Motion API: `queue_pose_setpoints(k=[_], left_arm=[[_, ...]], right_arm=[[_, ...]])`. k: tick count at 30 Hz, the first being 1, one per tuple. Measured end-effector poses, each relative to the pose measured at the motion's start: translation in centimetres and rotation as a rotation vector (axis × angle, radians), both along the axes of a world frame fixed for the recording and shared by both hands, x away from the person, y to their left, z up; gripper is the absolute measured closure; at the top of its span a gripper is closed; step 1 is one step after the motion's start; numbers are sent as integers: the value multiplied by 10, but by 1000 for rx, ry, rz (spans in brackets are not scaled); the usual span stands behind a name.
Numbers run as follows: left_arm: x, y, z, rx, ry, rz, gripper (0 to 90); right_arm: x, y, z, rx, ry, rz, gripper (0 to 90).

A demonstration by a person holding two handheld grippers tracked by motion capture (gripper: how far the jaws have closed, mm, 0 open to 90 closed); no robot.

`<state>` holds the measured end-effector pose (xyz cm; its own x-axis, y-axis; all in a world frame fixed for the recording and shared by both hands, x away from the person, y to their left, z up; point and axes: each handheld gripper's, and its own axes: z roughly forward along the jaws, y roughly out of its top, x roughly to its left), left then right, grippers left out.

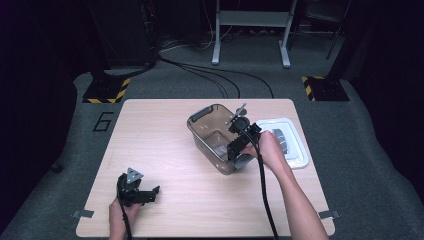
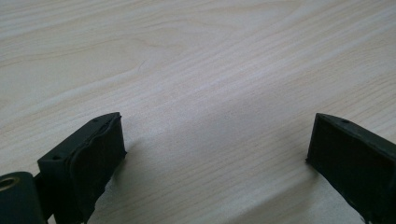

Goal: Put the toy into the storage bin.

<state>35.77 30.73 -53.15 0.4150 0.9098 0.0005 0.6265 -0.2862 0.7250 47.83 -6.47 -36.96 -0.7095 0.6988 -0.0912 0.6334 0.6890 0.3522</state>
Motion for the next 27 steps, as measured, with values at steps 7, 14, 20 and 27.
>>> queue_pose_setpoints(k=[7, 14, 20, 27], left_arm=[[0, 0, 0, 0, 0, 0, 39], [0, 0, 0, 0, 0, 0, 39], [0, 0, 0, 0, 0, 0, 39], [0, 0, 0, 0, 0, 0, 39]], right_arm=[[-1, 2, 0, -14, -11, 3, 239], [-2, 1, -1, -12, -16, 4, 238], [-2, 1, -1, -10, -15, 1, 237], [-2, -1, -1, 0, -9, 11, 231]])
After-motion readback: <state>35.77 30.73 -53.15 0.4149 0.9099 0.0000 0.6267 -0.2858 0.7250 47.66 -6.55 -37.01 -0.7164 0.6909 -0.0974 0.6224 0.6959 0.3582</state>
